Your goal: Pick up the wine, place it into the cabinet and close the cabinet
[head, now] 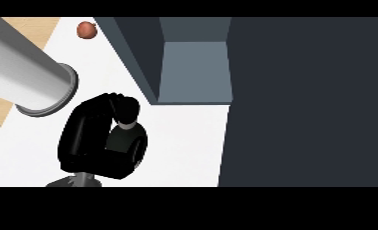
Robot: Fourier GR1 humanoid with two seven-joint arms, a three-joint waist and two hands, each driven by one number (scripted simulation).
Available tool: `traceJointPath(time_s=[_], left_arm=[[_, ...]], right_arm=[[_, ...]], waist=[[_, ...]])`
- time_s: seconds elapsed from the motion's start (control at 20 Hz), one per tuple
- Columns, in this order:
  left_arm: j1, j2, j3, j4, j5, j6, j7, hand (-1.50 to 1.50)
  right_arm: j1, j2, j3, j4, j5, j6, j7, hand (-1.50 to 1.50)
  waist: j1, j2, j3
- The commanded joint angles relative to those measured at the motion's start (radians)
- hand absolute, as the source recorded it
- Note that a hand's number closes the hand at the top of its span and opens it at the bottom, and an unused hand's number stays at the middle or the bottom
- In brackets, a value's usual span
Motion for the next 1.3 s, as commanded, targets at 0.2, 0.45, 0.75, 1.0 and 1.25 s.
traceJointPath(time_s=[0.2, 0.45, 0.75, 1.0, 1.25], left_arm=[[-0.156, -0.001, -0.201, -0.054, 0.023, 0.257, 0.15, 1.5], [-0.243, -0.001, -0.313, -0.074, -0.013, 0.433, 0.221, 1.5], [-0.401, -0.001, -0.324, 0.105, -0.002, 0.543, 0.157, 1.5], [-0.431, -0.001, -0.381, 0.195, 0.003, 0.642, 0.101, 1.5], [-0.518, -0.001, -0.346, 0.22, -0.024, 0.657, 0.141, 1.5]], right_arm=[[0.037, -0.008, -0.072, -0.06, -0.122, 0.019, -0.016, -1.5], [0.115, 0.015, 0.009, -0.163, -0.082, 0.027, 0.034, -1.5], [0.057, 0.032, 0.047, -0.154, -0.044, -0.006, 0.064, -1.5], [0.069, 0.046, 0.056, -0.04, 0.004, 0.029, -0.061, -1.5], [0.044, -0.015, -0.071, -0.068, -0.131, 0.044, -0.002, -1.5]], waist=[[-0.003, 0.001, 0.0], [-0.009, -0.002, 0.0], [-0.011, 0.001, -0.001], [-0.005, 0.002, 0.0], [-0.005, 0.002, 0.0]])
